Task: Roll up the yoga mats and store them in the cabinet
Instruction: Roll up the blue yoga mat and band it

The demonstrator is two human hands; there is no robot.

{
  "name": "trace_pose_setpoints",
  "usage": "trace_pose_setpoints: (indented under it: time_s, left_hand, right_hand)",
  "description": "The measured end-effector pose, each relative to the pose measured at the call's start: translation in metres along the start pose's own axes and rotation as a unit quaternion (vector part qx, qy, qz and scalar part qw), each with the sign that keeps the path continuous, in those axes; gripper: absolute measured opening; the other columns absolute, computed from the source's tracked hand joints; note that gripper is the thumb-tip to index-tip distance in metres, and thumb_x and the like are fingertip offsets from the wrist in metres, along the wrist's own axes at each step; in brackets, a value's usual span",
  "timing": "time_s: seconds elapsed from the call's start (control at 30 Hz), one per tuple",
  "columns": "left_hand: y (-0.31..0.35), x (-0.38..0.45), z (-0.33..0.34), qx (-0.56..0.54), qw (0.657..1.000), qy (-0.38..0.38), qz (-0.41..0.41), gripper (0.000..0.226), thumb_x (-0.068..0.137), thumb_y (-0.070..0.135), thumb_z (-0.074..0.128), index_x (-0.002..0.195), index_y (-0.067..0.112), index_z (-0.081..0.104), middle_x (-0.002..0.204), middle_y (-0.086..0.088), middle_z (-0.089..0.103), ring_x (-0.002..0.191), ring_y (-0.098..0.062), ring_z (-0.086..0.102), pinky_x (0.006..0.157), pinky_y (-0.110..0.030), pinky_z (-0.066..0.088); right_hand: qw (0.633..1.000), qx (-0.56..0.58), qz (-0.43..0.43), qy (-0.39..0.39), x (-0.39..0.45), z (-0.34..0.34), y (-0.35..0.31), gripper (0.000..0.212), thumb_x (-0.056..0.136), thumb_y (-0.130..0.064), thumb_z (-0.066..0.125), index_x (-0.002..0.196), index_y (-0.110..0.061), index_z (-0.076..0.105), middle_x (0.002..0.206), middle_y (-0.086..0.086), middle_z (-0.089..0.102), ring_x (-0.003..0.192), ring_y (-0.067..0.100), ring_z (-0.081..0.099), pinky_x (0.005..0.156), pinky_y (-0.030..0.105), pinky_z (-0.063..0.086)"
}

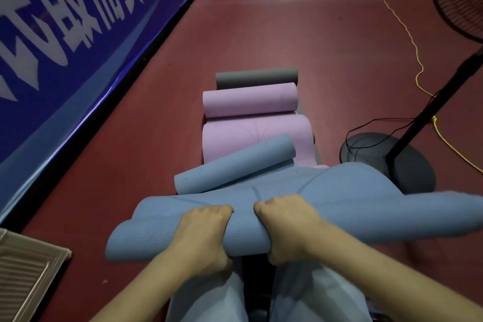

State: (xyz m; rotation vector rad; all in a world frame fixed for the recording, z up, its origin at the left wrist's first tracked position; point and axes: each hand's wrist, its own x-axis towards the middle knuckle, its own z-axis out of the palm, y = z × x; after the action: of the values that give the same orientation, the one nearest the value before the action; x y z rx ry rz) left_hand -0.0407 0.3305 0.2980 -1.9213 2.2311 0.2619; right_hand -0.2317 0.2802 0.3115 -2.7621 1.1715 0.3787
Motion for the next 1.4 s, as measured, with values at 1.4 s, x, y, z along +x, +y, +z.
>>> trace_pose_setpoints:
  time_s: [1.4]
  left_hand:
    - [-0.052, 0.032, 0.006, -0.063, 0.996, 0.066, -0.001, 0.123, 0.043, 0.082, 0.075, 0.149, 0.031, 0.042, 0.14, 0.013, 0.055, 0.128, -0.016, 0.053, 0.109, -0.035, 0.039]
  right_hand:
    - [0.998, 0.011, 0.024, 0.063, 0.043, -0.011, 0.02, 0.053, 0.06, -0.041, 0.079, 0.094, -0.021, 0.044, 0.096, 0.001, 0.066, 0.083, 0.028, 0.065, 0.062, 0.033, 0.036]
